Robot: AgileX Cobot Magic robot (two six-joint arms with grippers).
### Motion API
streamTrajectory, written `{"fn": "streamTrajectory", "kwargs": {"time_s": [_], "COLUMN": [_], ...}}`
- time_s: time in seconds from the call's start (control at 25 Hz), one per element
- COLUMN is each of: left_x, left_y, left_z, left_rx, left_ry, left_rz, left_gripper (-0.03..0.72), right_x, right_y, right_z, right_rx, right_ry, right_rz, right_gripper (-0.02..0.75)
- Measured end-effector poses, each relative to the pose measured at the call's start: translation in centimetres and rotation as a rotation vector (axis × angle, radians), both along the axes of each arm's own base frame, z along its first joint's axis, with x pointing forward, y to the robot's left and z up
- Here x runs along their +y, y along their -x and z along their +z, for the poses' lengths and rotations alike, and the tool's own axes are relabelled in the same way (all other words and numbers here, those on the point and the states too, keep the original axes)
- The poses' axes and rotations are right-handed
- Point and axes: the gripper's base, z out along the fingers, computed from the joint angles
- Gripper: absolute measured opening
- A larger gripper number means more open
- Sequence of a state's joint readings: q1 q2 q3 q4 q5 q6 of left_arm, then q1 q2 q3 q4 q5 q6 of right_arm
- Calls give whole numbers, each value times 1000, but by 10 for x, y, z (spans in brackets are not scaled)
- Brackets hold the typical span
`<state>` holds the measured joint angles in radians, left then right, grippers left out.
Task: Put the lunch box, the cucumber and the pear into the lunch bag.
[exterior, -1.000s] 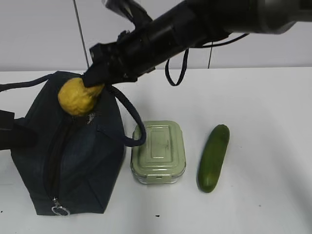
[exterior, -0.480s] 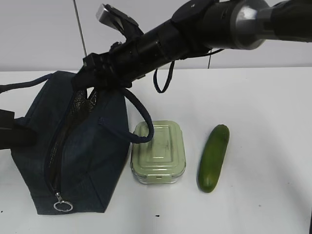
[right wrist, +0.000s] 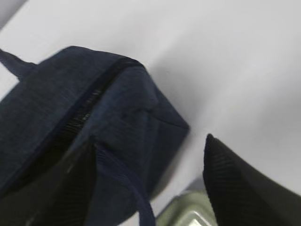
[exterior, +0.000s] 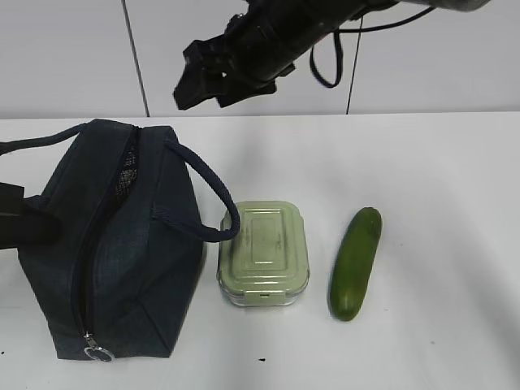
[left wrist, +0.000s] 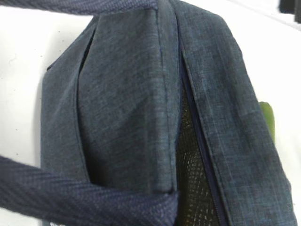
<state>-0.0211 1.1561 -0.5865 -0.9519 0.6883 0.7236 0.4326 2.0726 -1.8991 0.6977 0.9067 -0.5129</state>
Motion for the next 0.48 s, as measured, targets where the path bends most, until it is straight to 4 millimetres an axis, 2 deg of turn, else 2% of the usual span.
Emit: {"fn": "streamTrajectory", "kwargs": {"time_s": [0.16, 0.48], "left_x": [0, 0], "left_y": [0, 0], "left_z": [0, 0], "left_rx": [0, -1], "left_ry": [0, 0], "left_rz": [0, 1], "left_gripper": [-15, -15], "right_x": [-20, -48], "right_y": [3, 13], "right_z": [8, -5], "right_rx": [35, 171], "right_ry": [175, 506], "right_rz": [-114, -190], "right_gripper": [545, 545]}}
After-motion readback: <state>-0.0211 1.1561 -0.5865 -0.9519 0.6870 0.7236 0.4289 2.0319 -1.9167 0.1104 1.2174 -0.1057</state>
